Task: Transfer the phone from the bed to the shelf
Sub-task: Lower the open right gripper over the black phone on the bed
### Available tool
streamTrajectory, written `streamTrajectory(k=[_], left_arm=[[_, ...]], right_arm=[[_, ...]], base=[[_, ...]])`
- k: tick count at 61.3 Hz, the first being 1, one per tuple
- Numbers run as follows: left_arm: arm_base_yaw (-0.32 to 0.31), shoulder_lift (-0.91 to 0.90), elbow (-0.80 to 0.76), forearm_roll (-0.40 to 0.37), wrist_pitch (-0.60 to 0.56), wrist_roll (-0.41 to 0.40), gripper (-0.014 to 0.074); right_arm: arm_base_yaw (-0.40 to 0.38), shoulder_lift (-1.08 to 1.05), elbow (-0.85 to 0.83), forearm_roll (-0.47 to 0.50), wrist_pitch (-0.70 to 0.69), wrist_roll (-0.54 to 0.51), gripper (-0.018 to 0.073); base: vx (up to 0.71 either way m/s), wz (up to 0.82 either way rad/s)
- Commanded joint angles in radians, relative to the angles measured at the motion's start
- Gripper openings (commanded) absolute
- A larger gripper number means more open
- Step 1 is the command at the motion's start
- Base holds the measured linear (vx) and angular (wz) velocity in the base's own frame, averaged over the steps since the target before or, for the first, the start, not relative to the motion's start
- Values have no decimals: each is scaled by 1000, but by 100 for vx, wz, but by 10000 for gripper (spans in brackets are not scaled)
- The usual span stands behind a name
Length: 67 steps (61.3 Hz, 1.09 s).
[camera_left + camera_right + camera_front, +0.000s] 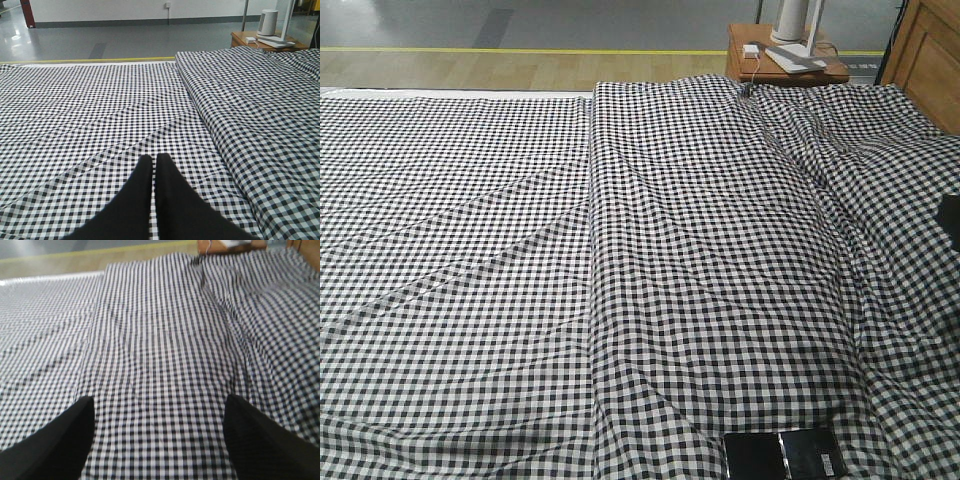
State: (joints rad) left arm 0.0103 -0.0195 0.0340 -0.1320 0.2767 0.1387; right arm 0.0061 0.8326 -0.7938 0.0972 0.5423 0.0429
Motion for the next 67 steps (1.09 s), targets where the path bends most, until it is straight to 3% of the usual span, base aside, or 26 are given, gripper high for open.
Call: streamTrajectory(k=[1,24,35,50,59,67], left_arm=[[-3,-5,2,-7,-73,-4,1],[-3,-5,2,-7,-73,-4,1],[-3,-5,2,-7,-73,-4,1],[-3,-5,2,-7,-73,-4,1],[-3,-5,2,-7,-73,-4,1],[-3,-5,2,-7,-73,-4,1]], right_arm=[[-5,66,-100,-9,-7,1,505],[-16,329,-394,-8,265,-114,505],[-177,386,-458,68,336,-238,505],[-427,488,-462,280,412,-467,505],[-494,577,-462,340,399,-576,505],[-493,670,-462,352,398,-691,505]], base=[[0,0],[0,0],[0,0],[0,0],[0,0],[0,0]])
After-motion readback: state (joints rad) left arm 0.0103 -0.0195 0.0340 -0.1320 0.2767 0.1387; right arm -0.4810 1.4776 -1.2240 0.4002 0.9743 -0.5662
